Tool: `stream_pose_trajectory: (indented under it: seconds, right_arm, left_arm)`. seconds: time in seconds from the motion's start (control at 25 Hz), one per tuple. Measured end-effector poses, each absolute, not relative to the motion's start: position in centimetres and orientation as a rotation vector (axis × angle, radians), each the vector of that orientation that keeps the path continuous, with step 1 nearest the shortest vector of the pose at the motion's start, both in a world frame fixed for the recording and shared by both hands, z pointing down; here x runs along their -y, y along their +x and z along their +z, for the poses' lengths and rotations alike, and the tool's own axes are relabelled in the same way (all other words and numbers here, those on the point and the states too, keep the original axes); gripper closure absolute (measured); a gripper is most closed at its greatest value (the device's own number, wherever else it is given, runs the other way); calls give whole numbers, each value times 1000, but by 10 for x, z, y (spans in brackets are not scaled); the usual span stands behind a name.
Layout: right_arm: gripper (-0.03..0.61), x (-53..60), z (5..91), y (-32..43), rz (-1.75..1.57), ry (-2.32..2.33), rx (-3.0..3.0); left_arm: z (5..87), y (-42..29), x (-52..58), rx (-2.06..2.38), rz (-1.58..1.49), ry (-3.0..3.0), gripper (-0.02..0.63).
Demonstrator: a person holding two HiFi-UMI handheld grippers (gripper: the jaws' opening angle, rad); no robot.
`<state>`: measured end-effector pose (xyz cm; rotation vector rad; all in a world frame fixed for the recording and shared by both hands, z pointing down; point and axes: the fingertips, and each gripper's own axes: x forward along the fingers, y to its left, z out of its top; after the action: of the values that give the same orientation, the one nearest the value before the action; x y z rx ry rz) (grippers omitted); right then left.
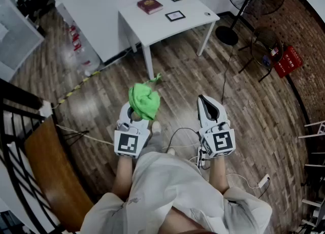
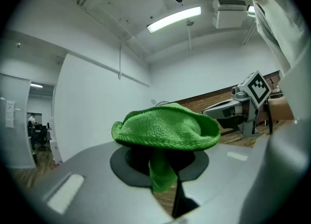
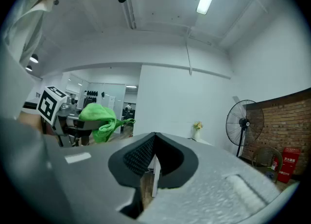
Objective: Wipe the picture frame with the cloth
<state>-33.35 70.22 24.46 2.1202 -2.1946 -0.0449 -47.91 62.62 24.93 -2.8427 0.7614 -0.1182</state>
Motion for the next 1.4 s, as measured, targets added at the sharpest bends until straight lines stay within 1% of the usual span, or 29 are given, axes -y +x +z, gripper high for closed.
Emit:
stream_pose_trajectory:
  seconds: [0.12,0.36,0.56,0.72,0.92,1.04,1.4]
  right_arm:
    - [575,-700,242,-326,-46,2144,2223]
    - [575,-672,241,-314,-44,2144,2216]
    - [575,-627,243,-299,-20,2149,2209]
    - [575,-582,240,-284,-13,2159,2198]
    - [575,-525,236,-271,-8,2174,2175]
    - [574,-493,234,-264,-4,2178,2157]
    - [574,-436,241,-247,23,2195,2109]
  left_arm:
    - [240,-469,-626,-741,-78,-2822,523]
    - [242,-451,-601,-710,-93,-2810,523]
    - [240,-432,-554,-698,-78,-2823,524]
    - [247,-418,-508,-672,-136,-2817,524]
    - [235,-401,-449,-656,-75,-2832,524]
    - [238,-393,-415,-641,-92,-2832,524]
    - [244,-371,-353,-609,-84,-2865,525]
